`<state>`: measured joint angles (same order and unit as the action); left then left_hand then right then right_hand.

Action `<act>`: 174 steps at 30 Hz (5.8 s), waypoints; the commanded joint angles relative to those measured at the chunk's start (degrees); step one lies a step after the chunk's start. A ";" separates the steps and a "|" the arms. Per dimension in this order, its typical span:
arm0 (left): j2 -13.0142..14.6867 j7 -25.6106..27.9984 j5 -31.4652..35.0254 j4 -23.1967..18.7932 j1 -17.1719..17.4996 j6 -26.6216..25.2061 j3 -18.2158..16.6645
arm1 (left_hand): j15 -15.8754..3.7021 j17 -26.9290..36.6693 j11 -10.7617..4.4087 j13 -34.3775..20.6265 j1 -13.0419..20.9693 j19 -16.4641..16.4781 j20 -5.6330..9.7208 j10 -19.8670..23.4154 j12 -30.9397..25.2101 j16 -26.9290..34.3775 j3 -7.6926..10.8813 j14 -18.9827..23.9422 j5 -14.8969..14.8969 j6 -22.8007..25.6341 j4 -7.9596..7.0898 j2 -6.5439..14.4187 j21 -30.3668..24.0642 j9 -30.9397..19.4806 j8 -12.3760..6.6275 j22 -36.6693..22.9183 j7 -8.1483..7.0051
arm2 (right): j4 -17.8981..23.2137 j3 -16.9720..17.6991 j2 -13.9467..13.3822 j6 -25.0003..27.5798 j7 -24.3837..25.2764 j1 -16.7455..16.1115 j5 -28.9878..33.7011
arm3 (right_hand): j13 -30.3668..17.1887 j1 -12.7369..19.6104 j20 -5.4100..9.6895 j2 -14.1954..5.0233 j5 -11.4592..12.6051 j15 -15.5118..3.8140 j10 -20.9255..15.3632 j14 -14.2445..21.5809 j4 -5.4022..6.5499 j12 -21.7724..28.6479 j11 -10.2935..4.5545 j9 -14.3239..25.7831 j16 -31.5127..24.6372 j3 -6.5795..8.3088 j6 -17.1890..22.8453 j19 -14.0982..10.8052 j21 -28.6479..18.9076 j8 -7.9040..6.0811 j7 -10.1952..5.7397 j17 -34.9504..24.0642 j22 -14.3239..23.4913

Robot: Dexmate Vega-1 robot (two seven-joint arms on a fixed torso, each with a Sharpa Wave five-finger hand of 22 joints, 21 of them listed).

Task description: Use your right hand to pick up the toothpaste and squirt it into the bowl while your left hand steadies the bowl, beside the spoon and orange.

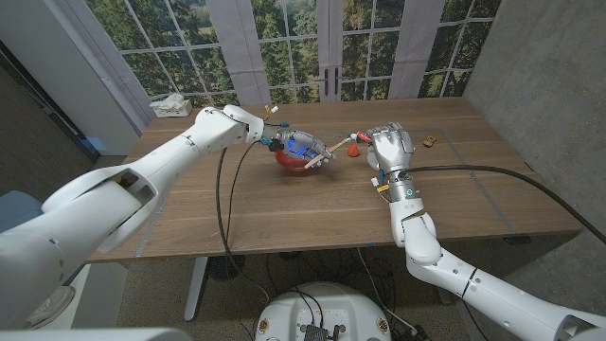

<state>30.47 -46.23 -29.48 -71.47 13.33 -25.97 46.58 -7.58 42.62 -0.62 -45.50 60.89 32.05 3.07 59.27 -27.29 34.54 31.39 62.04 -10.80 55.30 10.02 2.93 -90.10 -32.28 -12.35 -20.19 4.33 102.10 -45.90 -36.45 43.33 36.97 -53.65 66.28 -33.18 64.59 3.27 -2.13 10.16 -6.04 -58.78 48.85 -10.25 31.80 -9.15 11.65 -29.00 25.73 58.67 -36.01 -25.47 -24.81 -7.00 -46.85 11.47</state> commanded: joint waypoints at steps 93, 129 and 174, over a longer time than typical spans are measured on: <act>-1.78 -2.65 -0.50 5.01 -0.92 2.10 -0.64 | -5.49 0.03 -8.92 -0.19 6.70 -0.34 5.11 10.05 1.26 -0.05 0.23 1.67 -0.39 1.21 -0.12 6.67 -0.27 -0.21 -0.16 -0.11 0.59 | 1.32 8.70 6.14 -7.68 15.48 -3.04 -27.05 | -3.46 -4.83 1.67 -0.08 -0.13 -6.34 0.90 -0.30 2.30 -6.06 -2.73 0.30 6.44 -1.04 -3.69 0.94 -3.77 3.08 -2.68 -3.31 -0.34; 0.27 1.09 -4.65 1.50 2.76 1.28 -5.15 | -5.51 0.00 -8.91 -0.18 6.65 -0.34 5.18 10.34 1.56 -0.14 0.25 1.77 -0.40 1.28 -0.10 6.67 -0.27 -0.05 -0.16 -0.08 0.57 | 4.58 12.23 7.19 -11.01 13.58 -4.95 -36.22 | -1.97 -8.65 0.80 0.64 0.00 -6.26 1.36 -1.07 2.83 -8.15 -2.56 0.31 8.17 -2.17 -4.90 1.21 -4.09 3.69 -1.93 -2.58 -0.52; 9.05 25.85 -8.47 -19.31 12.98 -5.31 -11.83 | -5.52 -1.11 -9.04 3.08 5.99 -0.59 5.41 10.36 4.27 -1.20 0.71 1.84 -0.38 0.89 -0.25 6.76 -0.21 0.80 0.07 0.09 0.24 | 9.44 14.76 6.12 -6.57 9.51 -7.17 -42.04 | -1.85 -9.58 0.38 0.27 -0.11 -6.16 1.39 -1.42 2.36 -9.11 -2.49 0.30 8.71 -2.40 -4.67 1.34 -4.43 3.73 -1.38 -2.63 -0.51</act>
<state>37.56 -26.20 -37.67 -86.47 24.19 -30.19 36.06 -7.58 41.38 -0.64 -42.45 60.87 31.74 2.76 59.30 -23.06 33.49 31.48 62.05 -11.06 55.50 9.75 2.95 -90.10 -31.31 -11.89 -19.93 4.13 110.14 -31.42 -29.95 34.24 48.14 -60.46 25.37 -34.71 55.56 2.97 -1.90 10.18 -5.83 -57.00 47.59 -7.83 22.82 -11.88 11.96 -20.33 23.40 53.81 -34.88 -29.69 -20.95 -8.90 -49.23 10.94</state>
